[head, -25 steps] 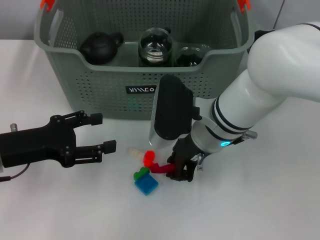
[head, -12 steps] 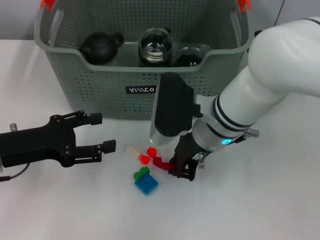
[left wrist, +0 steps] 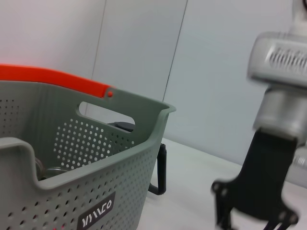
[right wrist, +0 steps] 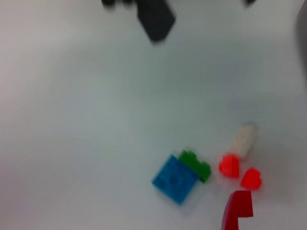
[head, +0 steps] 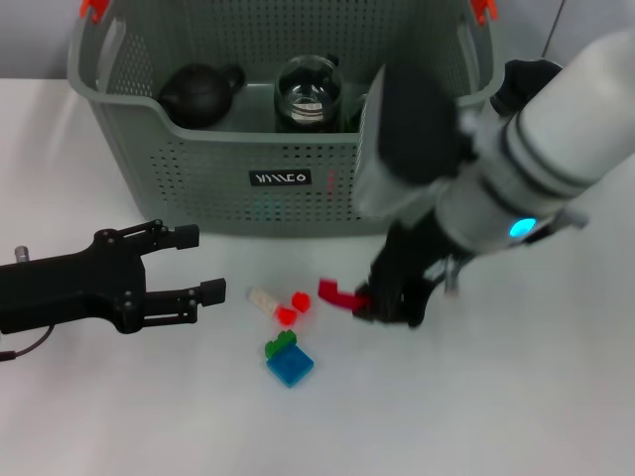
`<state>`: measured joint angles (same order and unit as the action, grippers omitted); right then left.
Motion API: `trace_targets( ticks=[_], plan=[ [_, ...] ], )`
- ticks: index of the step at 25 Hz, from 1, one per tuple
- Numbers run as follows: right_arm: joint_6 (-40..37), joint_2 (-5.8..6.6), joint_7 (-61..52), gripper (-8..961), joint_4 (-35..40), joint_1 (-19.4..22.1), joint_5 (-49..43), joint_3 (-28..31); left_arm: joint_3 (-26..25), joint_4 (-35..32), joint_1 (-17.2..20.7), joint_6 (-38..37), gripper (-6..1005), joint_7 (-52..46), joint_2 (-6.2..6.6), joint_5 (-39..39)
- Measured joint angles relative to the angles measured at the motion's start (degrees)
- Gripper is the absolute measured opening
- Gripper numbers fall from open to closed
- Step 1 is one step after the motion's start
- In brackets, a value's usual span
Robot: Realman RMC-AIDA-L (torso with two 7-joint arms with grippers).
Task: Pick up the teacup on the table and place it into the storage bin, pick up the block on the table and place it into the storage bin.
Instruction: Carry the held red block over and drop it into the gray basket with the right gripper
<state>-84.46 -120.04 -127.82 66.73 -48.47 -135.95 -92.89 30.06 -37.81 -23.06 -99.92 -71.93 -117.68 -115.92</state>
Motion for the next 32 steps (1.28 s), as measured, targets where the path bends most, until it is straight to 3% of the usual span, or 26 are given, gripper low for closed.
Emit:
trace_targets(
  ticks=[6,9,12,21,27,32],
  plan=[
    [-10.66,0.00,0.83,174,14.40,1.09,4.86,14.54,0.00,-0.09,-0.35,-0.02,863,0.18,0.03,0.02],
    [-9.85,0.01,0.72,174,15.59,-1.29,6.02,20.95,0.00,-0.14,-0.55,-0.02,863,0.19,0.07,0.06],
    [-4.29,0.06,0.06,175,13.20,-3.84,5.72,25.35,0.00,-0.16,-0.66,-0.15,863,0.23,0.08,0.08],
    [22.29,0.42,-6.86,177,-0.53,-9.73,-3.77,28.47,0.00,-0.20,-0.67,-0.97,863,0.28,0.18,0.10],
    [26.63,1.33,-7.77,178,-7.67,-12.59,-6.61,28.52,0.00,-0.15,-0.36,-1.07,863,0.74,0.04,0.09],
    [27.37,0.76,-8.31,357,-7.56,-12.50,-9.45,28.52,0.00,-0.15,-0.32,-1.07,863,0.82,0.00,0.08]
  ],
)
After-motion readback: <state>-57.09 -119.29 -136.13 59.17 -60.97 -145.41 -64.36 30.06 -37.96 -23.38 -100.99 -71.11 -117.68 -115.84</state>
